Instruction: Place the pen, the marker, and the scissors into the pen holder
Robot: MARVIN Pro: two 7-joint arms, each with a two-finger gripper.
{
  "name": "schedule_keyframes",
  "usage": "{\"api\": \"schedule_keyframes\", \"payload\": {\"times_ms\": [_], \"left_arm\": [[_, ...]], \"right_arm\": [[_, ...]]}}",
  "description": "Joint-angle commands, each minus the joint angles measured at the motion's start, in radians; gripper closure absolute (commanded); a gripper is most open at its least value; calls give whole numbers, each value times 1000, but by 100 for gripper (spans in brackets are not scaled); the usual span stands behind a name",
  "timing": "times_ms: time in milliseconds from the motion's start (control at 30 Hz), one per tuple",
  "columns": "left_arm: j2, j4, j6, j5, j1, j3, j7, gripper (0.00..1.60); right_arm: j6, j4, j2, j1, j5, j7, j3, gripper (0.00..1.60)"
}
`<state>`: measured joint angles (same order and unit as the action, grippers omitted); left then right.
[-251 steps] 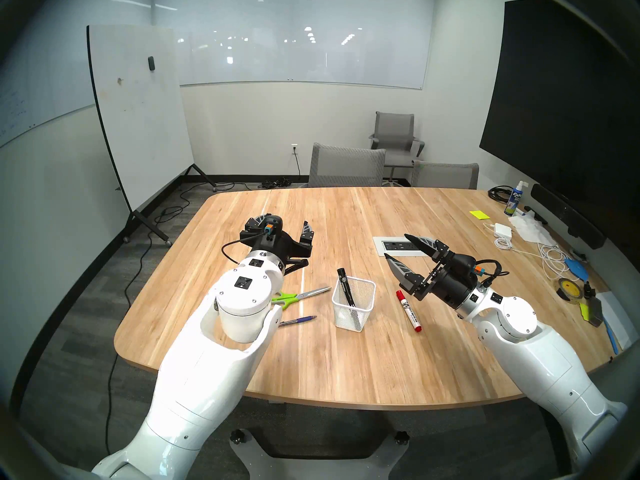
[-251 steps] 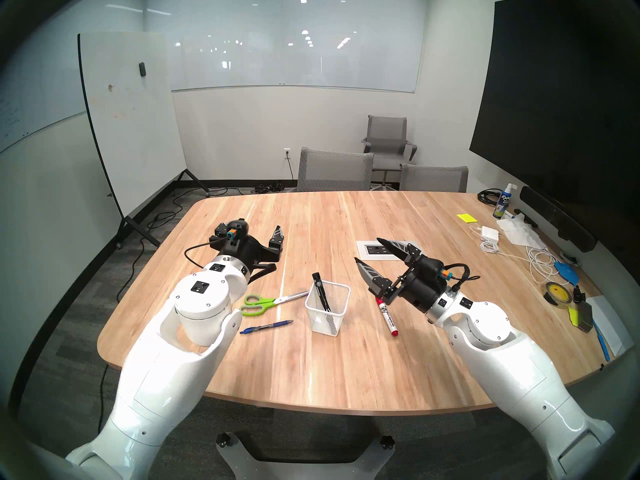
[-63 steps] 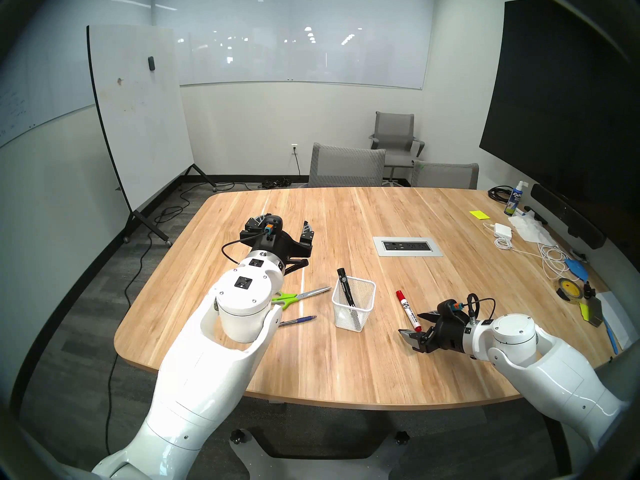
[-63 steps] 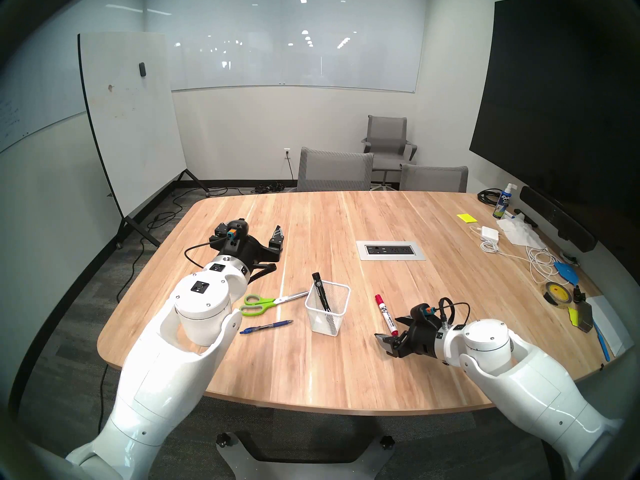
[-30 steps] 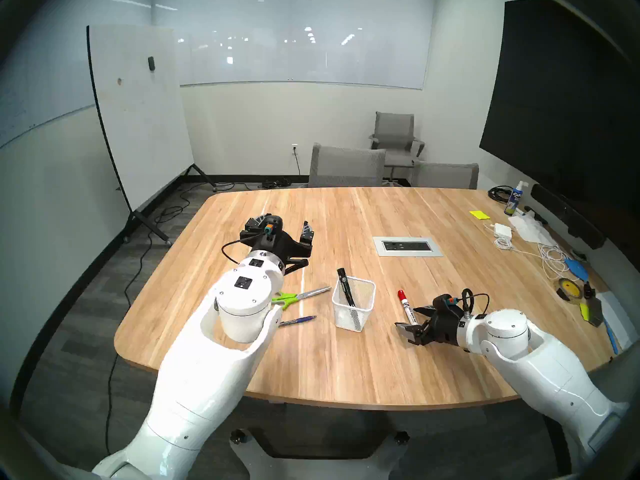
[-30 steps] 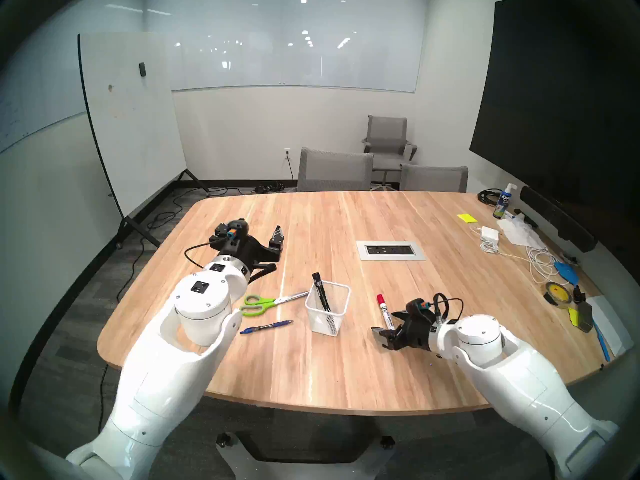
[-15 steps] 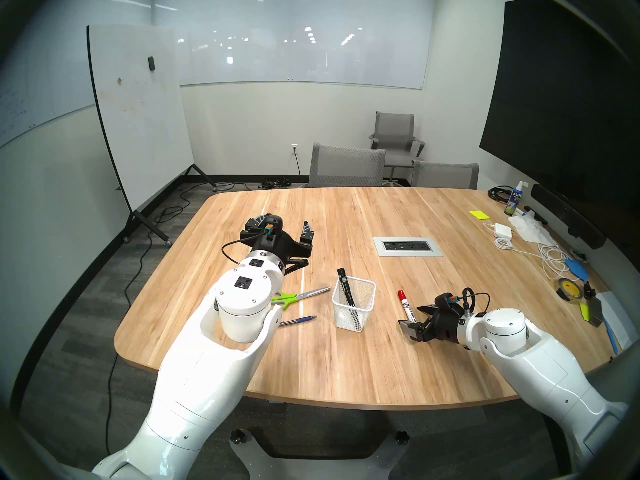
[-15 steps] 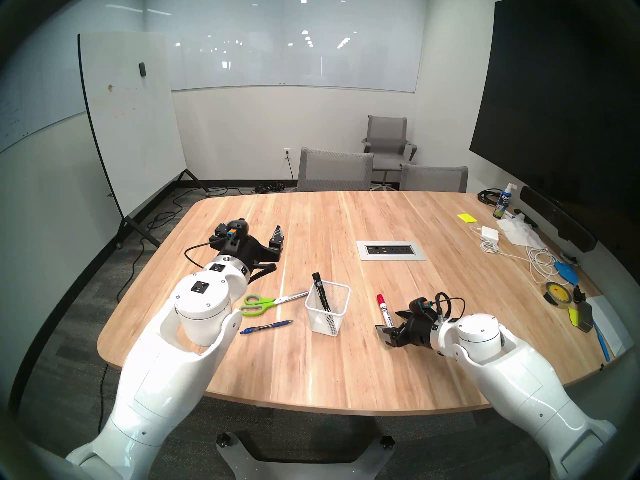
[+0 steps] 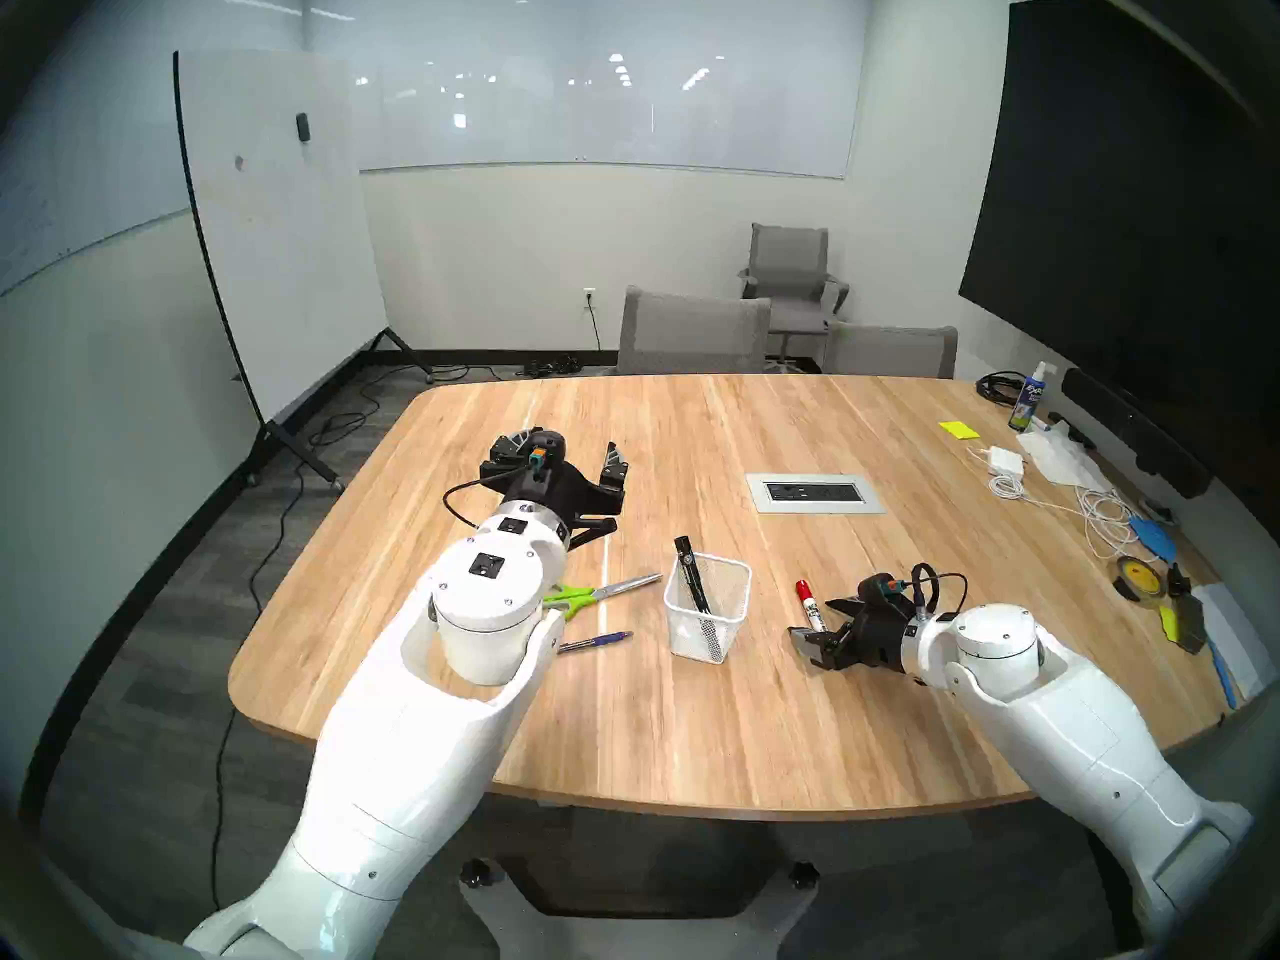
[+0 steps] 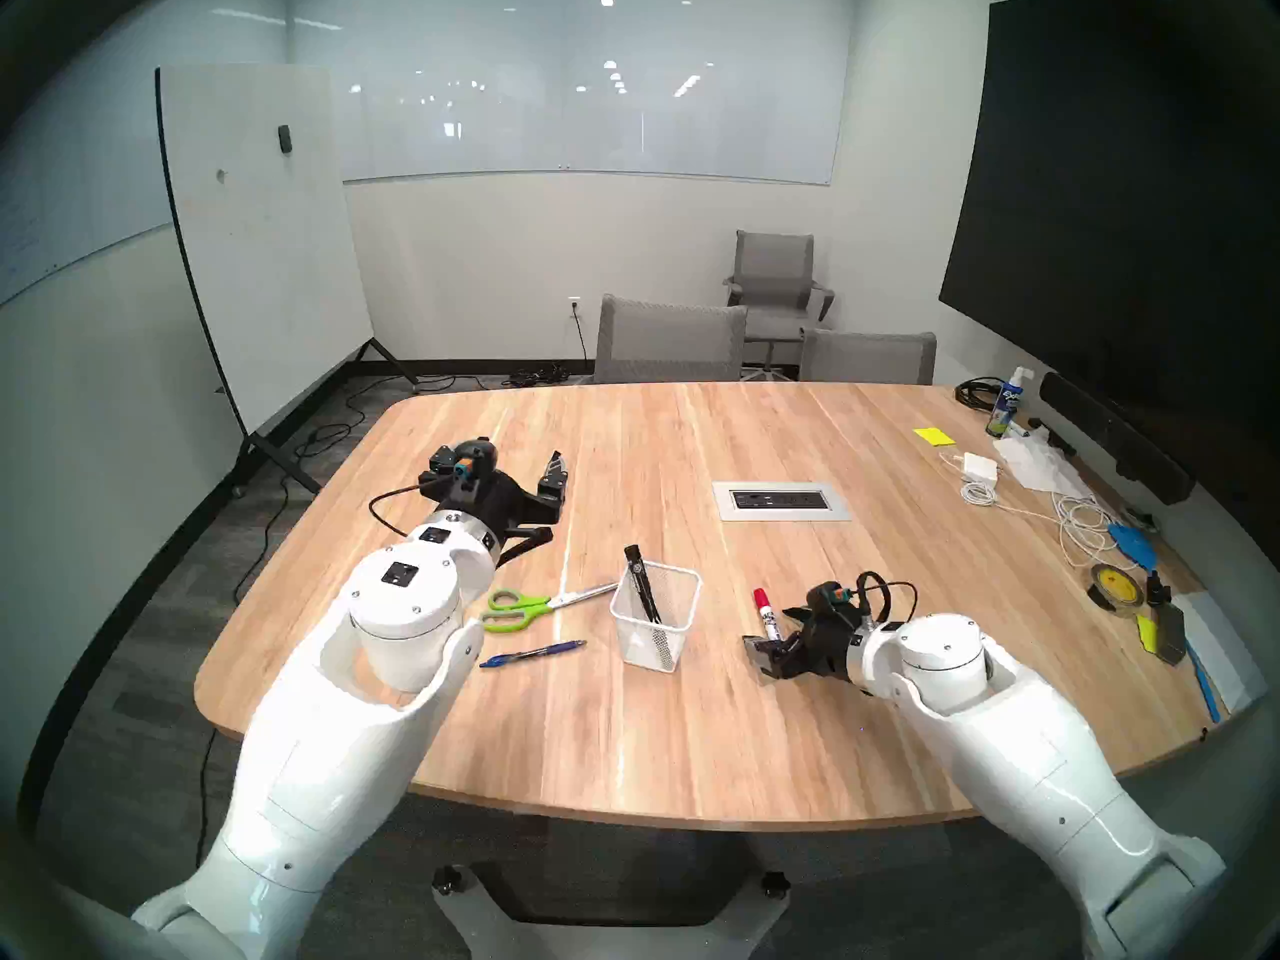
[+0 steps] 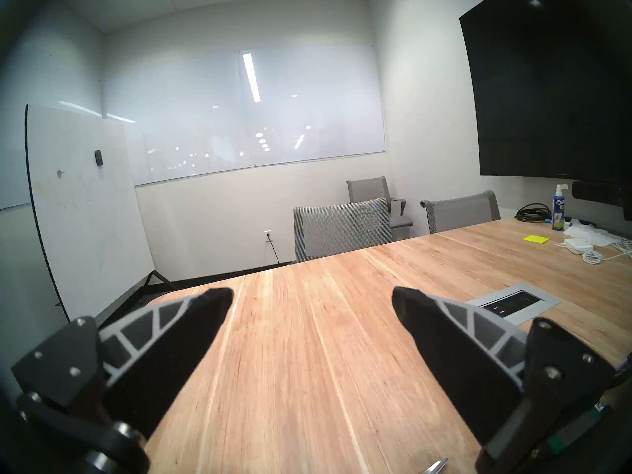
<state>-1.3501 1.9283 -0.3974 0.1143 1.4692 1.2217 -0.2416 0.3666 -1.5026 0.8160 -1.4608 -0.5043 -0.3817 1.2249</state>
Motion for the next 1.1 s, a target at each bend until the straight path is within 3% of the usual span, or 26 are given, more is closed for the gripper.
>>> {"api": "schedule_keyframes", "payload": {"times_ms": [0, 1067], "left_arm": [[-2, 19, 7, -1, -10, 3, -1, 0], [-2, 19, 7, -1, -10, 3, -1, 0]], "right_arm": [[8, 7, 23, 56, 3, -8, -5, 0], [12, 70, 57, 85, 50, -38, 10, 0]]}}
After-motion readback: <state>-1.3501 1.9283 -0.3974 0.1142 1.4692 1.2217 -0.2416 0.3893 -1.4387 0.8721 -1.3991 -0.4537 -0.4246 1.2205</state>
